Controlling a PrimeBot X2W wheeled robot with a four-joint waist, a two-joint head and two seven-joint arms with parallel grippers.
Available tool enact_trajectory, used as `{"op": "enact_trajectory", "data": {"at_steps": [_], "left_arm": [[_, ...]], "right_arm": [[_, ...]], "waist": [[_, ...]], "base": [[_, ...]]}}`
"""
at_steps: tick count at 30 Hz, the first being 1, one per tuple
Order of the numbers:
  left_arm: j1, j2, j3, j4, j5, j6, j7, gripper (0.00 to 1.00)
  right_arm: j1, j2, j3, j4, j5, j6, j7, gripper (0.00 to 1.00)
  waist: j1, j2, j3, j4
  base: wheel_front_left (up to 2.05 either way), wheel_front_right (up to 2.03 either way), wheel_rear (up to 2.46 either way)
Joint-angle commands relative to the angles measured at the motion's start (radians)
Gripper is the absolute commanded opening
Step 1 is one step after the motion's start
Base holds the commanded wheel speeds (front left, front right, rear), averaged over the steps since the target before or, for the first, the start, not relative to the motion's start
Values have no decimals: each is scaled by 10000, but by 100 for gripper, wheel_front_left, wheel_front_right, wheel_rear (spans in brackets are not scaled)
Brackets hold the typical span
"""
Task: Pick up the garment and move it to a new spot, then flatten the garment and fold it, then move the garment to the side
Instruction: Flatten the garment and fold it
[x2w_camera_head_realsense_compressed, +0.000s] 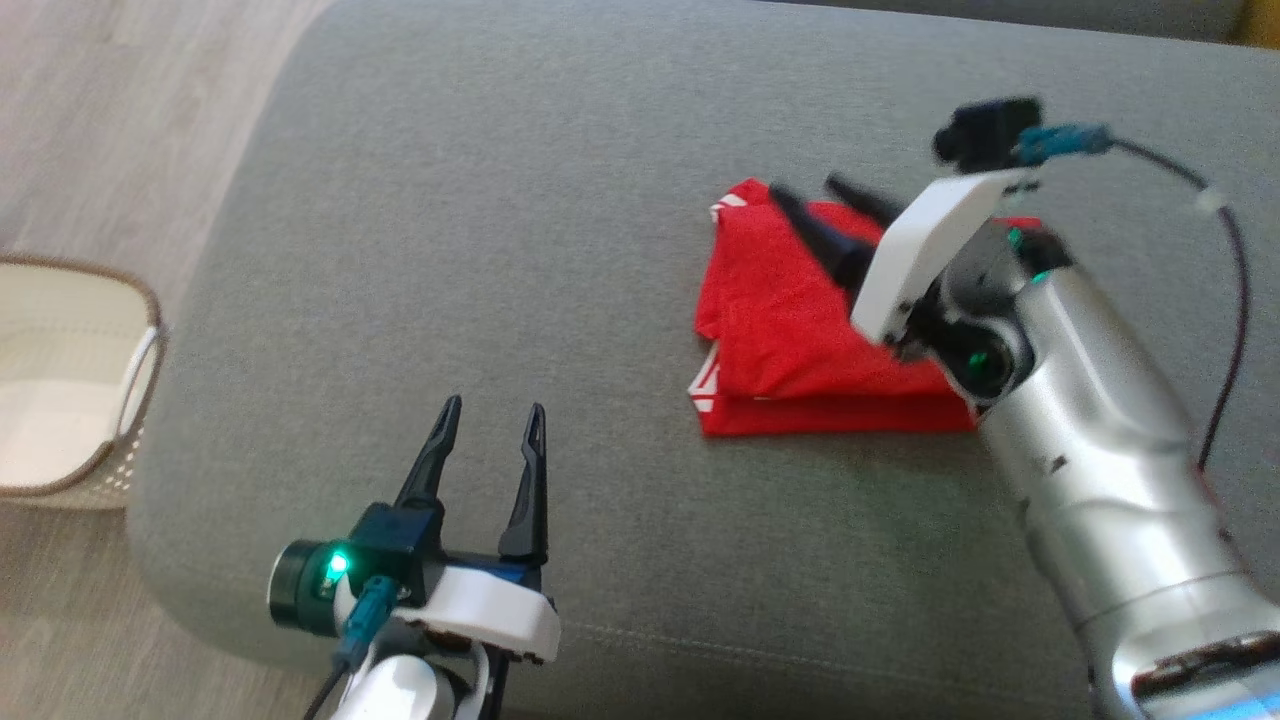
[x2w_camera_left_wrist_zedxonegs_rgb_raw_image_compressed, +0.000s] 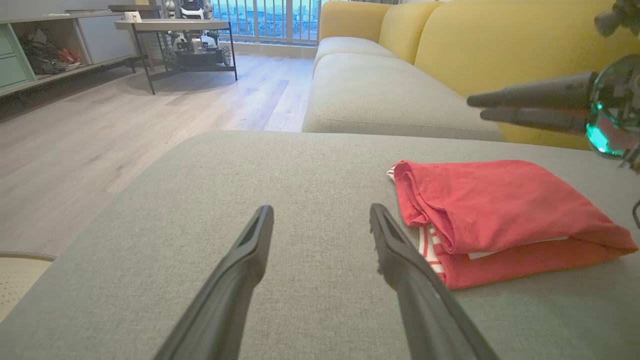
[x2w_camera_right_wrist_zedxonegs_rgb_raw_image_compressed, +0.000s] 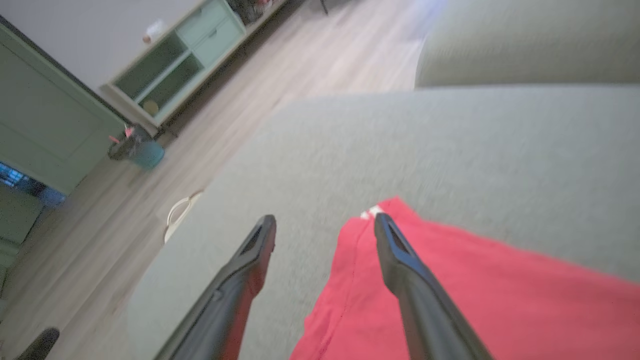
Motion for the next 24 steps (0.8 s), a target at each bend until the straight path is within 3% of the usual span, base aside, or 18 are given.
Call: {"op": "enact_trajectory", "data": {"at_steps": [1, 5, 10, 16, 24], "left_arm": [[-283, 108, 364, -427, 123, 93, -121, 100], [-256, 122, 405, -598, 148, 143, -122, 100], [-142, 98, 492, -791, 156, 173, -122, 100], [271, 255, 942, -1067, 64, 328, -122, 100], [637, 410, 1372, -1212, -45, 480, -122, 100]], "right_arm": [[-560, 161, -258, -501, -591, -4, -436, 100], [-356, -230, -1014, -852, -2004, -4, -854, 100], [807, -702, -1912, -1490, -2883, -4, -1197, 100], [2737, -474, -3066, -2906, -3071, -4, -2006, 100], [4819, -34, -3344, -4731, -3486, -4, -3182, 100]], "waist": [[0, 0, -69, -281], [0, 0, -120, -494], [0, 0, -295, -532], [0, 0, -495, -804], [0, 0, -806, -1304]], "base": [[0, 0, 0], [0, 0, 0], [0, 0, 0], [0, 0, 0], [0, 0, 0]]}}
